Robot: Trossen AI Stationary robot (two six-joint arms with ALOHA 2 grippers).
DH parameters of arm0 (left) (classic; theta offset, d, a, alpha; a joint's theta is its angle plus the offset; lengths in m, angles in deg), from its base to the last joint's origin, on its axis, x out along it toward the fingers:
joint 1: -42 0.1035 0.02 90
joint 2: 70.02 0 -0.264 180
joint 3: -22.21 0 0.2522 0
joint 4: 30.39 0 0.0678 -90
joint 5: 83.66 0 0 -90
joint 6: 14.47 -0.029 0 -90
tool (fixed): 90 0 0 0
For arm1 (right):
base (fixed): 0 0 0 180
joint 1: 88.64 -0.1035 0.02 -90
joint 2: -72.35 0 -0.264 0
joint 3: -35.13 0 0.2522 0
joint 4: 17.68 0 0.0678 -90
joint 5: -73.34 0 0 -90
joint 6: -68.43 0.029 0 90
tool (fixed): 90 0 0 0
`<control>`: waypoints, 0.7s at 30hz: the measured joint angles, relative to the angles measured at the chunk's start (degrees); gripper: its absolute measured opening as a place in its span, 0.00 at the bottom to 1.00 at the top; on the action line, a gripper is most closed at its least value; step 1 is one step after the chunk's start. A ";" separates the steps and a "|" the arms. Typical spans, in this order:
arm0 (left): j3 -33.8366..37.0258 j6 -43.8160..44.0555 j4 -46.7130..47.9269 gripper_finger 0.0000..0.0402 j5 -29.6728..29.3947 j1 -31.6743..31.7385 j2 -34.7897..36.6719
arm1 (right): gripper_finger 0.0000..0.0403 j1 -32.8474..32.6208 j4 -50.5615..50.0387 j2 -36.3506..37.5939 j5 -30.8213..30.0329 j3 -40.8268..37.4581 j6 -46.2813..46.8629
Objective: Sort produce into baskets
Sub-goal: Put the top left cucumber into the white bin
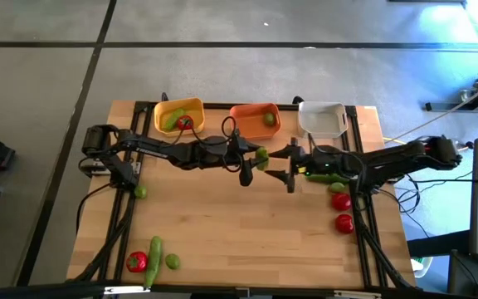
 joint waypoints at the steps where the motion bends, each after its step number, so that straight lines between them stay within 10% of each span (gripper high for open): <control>1: 0.05 -0.02 0.07 0.44 -0.36 0.00 0.00 | 0.71 0.00 -0.21 -1.29 -1.07 0.85 -0.38; 21: -0.08 -1.40 -3.09 0.48 0.72 -2.04 0.04 | 0.67 -0.02 0.43 -5.78 -0.77 4.80 -3.64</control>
